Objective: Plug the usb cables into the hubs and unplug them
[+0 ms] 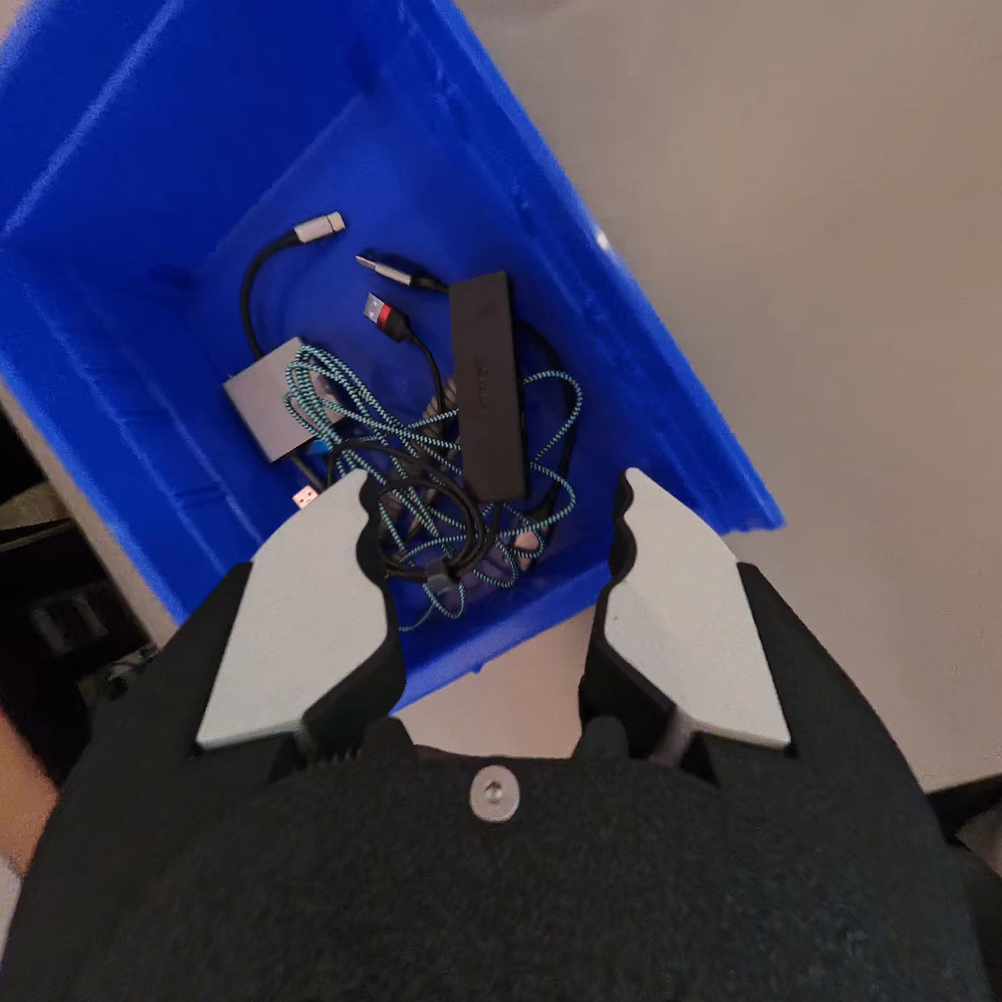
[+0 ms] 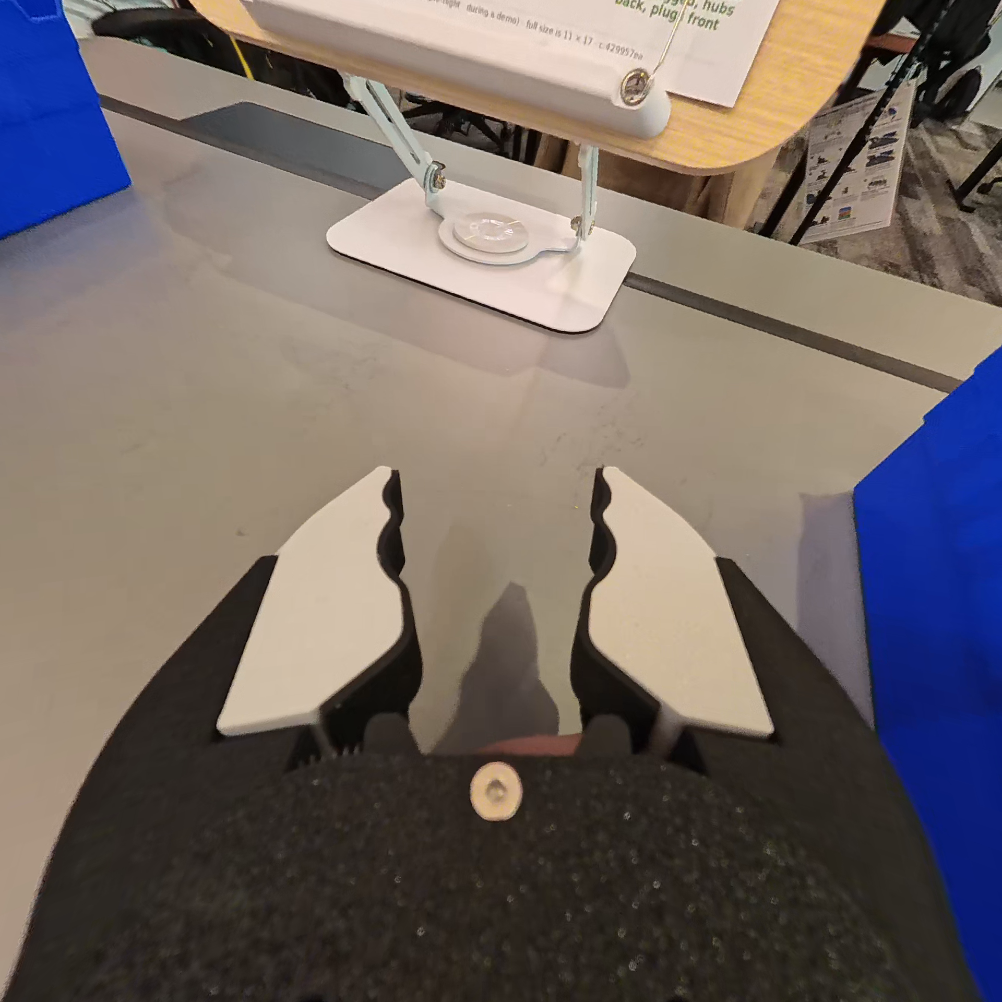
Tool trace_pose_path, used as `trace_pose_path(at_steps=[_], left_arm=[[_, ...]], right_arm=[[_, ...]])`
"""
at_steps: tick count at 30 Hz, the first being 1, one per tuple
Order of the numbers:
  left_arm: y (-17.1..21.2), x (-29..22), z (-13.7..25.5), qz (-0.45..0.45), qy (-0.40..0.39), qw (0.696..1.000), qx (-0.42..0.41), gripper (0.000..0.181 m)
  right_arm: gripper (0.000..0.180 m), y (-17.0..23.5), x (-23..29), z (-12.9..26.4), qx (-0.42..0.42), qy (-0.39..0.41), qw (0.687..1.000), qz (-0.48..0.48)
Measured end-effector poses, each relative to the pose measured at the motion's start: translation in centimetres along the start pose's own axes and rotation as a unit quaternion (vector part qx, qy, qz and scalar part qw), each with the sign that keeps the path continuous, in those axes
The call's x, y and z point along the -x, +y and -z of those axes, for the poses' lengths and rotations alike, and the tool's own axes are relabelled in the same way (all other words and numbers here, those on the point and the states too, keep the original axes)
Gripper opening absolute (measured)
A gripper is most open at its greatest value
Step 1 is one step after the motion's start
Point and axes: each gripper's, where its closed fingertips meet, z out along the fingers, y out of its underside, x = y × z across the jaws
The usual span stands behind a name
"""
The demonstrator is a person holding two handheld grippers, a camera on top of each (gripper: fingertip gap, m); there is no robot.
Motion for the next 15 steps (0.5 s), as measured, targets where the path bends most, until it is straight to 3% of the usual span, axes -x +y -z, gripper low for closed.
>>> trace_pose_path(at_steps=[10, 13, 14, 15], left_arm=[[1.8, 0.9, -5.9, 0.023, 0.019, 0.998, 0.051, 0.076], [2.1, 1.3, -6.4, 0.026, 0.022, 0.998, 0.049, 0.058], [2.1, 0.5, -6.3, 0.026, 0.056, 0.997, 0.052, 0.034], [2.1, 0.3, -6.2, 0.033, 0.071, 0.995, 0.054, 0.033]], right_arm=[[0.065, 0.2, 0.0, -0.2, 0.008, -0.002, 1.0, -0.001], [0.065, 0.3, 0.0, -0.3, 0.011, -0.003, 1.0, -0.002], [0.065, 0.3, 0.0, -0.3, 0.012, -0.003, 1.0, -0.002], [0.065, 0.3, 0.0, -0.2, 0.011, -0.002, 1.0, -0.002]])
